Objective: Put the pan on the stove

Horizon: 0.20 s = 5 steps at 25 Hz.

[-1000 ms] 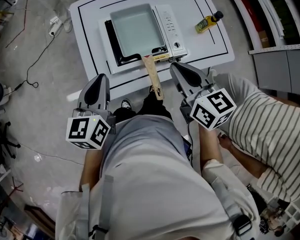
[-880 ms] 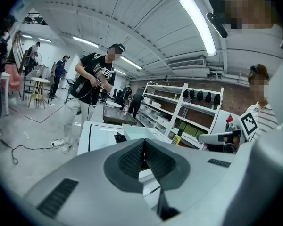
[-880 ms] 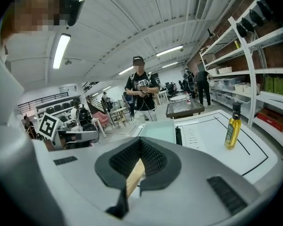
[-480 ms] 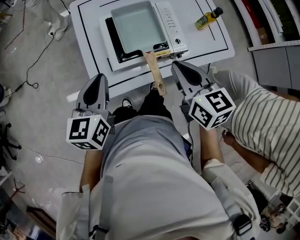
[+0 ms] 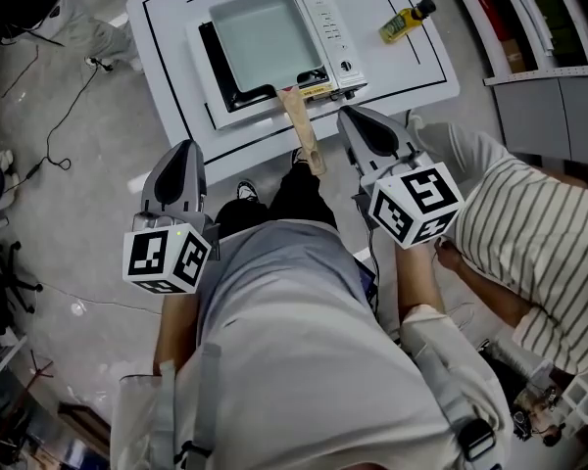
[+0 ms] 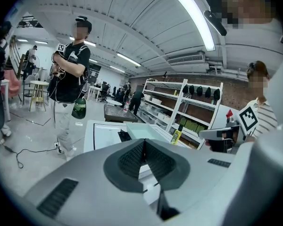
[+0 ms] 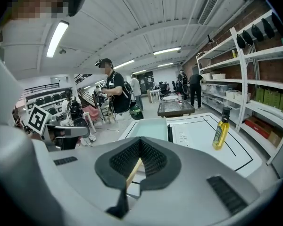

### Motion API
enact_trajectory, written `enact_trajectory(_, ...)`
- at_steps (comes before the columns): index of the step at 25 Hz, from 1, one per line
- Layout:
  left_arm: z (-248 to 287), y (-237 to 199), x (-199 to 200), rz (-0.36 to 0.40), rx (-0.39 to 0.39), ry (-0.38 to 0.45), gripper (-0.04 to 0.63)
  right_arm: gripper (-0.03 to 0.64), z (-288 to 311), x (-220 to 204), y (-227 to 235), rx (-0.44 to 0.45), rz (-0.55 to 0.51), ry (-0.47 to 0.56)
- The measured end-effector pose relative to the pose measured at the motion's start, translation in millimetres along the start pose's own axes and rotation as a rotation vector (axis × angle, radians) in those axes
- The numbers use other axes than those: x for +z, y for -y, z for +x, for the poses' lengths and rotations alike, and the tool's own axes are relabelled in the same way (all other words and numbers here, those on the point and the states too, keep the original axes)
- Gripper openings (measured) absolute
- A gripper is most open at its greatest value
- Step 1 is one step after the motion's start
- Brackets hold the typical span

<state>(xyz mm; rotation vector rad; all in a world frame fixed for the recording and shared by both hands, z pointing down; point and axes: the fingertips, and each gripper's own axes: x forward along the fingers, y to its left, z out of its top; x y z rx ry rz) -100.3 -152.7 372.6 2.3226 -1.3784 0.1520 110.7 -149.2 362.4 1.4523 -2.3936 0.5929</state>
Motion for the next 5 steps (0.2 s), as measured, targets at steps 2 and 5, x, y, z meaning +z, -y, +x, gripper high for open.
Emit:
enact_trajectory(2,-0.4,-1.7,-0.8,-0.005,0.005,0.002,0.006,0.009,0.4,0.8,0.2,-0.005,-0.007,0.003)
enact_trajectory(5,1.0,-4.3,-1.2,-0.014,0.009,0.007,0.006,0.009,2.8,1.4,2.1,-0.02,-0.019,0.004)
